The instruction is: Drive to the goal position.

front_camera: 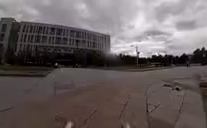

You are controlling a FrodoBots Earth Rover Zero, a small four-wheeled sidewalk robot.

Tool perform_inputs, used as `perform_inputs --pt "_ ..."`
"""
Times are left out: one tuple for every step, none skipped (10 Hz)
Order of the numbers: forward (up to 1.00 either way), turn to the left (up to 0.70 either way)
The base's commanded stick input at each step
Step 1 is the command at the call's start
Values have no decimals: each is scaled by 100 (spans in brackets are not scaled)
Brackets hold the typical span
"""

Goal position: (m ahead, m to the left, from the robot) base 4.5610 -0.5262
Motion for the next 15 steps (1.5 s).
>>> perform_inputs --pt "70 0" --pt "70 0" --pt "70 0" --pt "70 0" --pt "70 0" --pt "70 0" --pt "70 0" --pt "70 0" --pt "70 0" --pt "70 0" --pt "70 0" --pt "70 0" --pt "70 0" --pt "70 0" --pt "70 0"
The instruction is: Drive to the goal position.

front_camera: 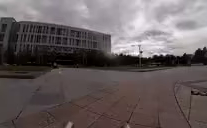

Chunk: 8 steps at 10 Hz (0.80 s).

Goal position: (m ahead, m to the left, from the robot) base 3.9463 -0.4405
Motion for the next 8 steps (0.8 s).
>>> perform_inputs --pt "70 0" --pt "70 0" --pt "70 0" --pt "70 0" --pt "70 0" --pt "70 0" --pt "70 0" --pt "70 0"
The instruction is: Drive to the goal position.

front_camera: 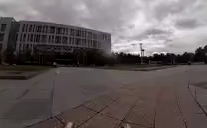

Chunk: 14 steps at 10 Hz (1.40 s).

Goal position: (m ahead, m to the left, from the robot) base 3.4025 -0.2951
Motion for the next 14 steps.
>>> perform_inputs --pt "70 4" --pt "70 15" --pt "70 35" --pt "70 35" --pt "70 2" --pt "70 0" --pt "70 0" --pt "70 0" --pt "70 0" --pt "70 0" --pt "70 0" --pt "70 0" --pt "70 0" --pt "70 0"
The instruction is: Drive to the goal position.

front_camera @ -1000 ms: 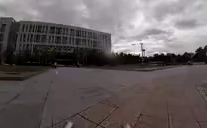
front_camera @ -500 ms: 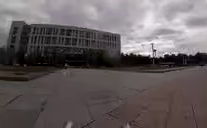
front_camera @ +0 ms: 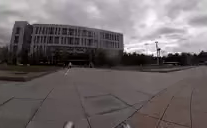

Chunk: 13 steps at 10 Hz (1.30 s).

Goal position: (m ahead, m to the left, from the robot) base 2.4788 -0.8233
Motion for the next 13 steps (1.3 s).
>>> perform_inputs --pt "70 0" --pt "70 0" --pt "70 0" --pt "70 0" --pt "70 0" --pt "70 0" --pt "70 0" --pt "70 0" --pt "70 0" --pt "70 0" --pt "70 0" --pt "70 0" --pt "70 0"
